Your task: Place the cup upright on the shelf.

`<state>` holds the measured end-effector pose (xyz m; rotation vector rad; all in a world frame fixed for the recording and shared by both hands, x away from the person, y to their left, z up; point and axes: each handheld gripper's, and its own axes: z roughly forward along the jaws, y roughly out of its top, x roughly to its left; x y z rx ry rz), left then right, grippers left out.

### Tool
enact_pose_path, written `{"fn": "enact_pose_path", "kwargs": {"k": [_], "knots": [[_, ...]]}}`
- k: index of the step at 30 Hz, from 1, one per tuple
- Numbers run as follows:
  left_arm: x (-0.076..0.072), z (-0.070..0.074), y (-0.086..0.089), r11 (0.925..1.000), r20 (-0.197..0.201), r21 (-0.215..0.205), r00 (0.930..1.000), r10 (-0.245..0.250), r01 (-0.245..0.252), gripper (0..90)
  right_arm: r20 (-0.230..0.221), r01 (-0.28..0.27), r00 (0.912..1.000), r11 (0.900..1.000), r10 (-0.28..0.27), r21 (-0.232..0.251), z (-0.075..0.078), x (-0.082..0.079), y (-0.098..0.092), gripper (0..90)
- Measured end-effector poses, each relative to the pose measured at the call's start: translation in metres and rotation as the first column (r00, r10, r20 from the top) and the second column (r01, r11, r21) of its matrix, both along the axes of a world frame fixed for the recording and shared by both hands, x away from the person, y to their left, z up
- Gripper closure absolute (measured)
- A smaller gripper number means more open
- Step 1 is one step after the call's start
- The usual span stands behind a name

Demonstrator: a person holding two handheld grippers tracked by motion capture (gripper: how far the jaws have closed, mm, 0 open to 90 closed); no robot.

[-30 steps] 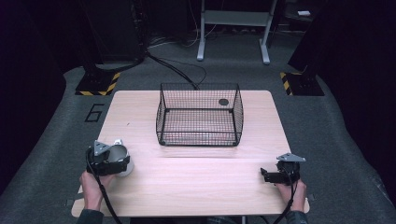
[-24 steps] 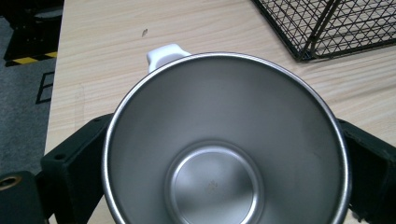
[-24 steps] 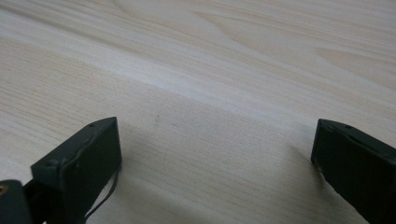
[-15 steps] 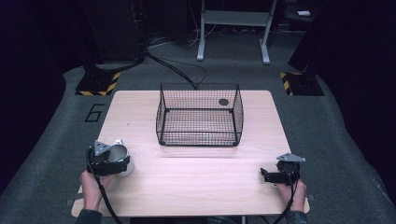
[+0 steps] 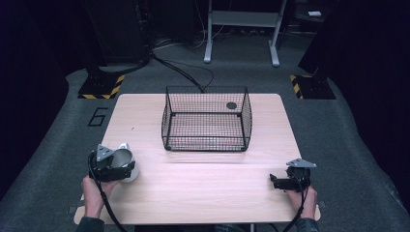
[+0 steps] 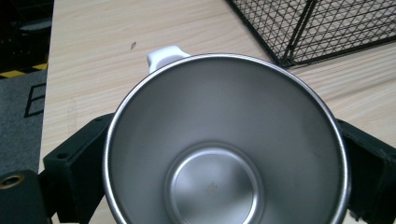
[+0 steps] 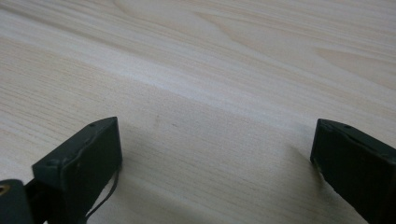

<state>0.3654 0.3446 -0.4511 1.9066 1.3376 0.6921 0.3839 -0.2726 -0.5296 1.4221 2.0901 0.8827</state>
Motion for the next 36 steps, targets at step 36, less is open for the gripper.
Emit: {"fn": "enact_pose_path", "kwargs": {"k": [36], "knots": [[-0.010, 0.036, -0.028, 0.9840, 0.032, 0.010, 0.9835, -0.178, 0.178, 6.2, -0.009, -0.006, 0.9999, 1.000, 0.006, 0.007, 0.000, 0.001, 0.000, 0.5]]}}
